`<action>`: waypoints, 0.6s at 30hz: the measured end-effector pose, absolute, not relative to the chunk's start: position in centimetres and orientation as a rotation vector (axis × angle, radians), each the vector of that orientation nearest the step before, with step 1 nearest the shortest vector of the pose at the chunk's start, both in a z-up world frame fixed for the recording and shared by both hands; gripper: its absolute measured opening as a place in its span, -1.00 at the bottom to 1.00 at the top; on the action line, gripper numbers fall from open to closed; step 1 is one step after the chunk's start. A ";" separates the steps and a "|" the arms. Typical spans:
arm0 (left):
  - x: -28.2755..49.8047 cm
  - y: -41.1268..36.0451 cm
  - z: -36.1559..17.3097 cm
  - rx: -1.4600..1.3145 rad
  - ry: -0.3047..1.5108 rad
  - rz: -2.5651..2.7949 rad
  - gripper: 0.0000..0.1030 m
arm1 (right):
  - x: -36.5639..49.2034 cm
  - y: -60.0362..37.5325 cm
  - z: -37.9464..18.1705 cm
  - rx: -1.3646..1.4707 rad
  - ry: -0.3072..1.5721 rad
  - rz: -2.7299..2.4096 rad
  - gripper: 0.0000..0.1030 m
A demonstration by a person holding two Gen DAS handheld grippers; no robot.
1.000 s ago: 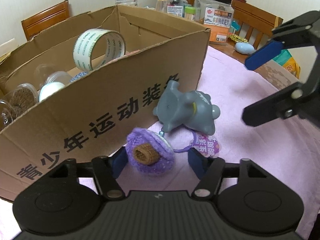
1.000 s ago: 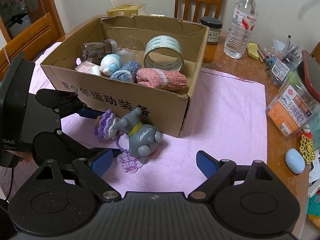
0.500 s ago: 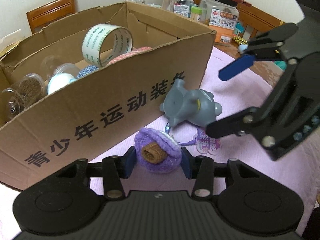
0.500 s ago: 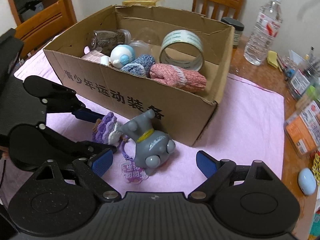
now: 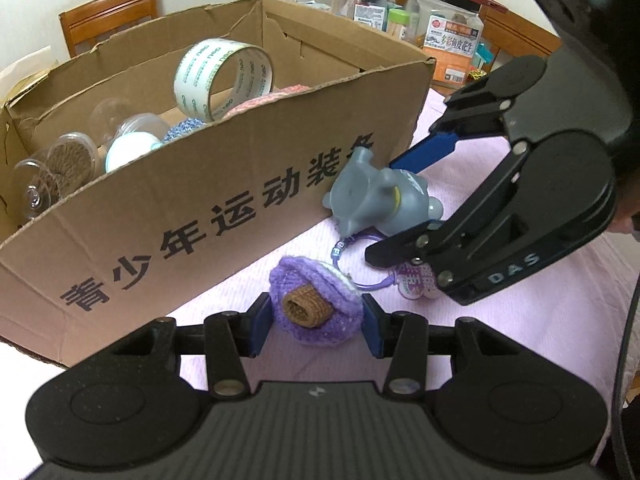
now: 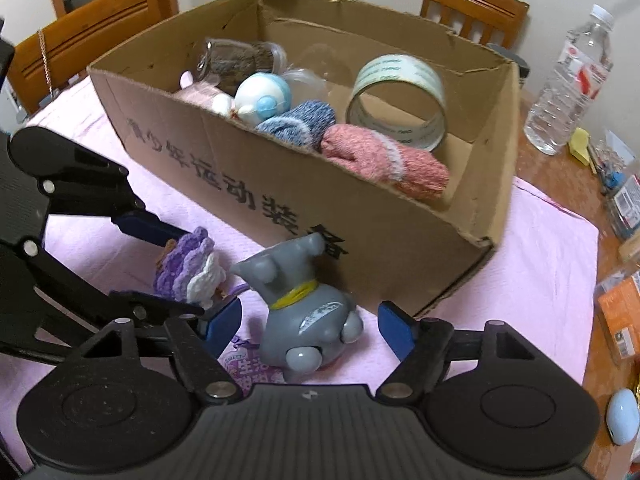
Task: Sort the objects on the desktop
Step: 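Grasp the purple knit pouch with the left tool while the right tool grasps the grey elephant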
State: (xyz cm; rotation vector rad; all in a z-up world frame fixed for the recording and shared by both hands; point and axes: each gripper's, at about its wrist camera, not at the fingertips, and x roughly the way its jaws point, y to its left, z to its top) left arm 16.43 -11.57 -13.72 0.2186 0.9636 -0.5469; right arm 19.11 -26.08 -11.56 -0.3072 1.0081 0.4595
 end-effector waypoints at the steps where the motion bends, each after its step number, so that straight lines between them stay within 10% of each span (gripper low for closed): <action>1: 16.4 -11.6 -13.7 0.219 0.964 -0.547 -0.11 | 19.2 -26.0 -11.7 -0.316 1.013 0.459 0.41; 18: 15.2 -10.1 -13.3 0.210 0.983 -0.521 -0.11 | 18.0 -26.2 -11.2 -0.347 1.025 0.447 0.08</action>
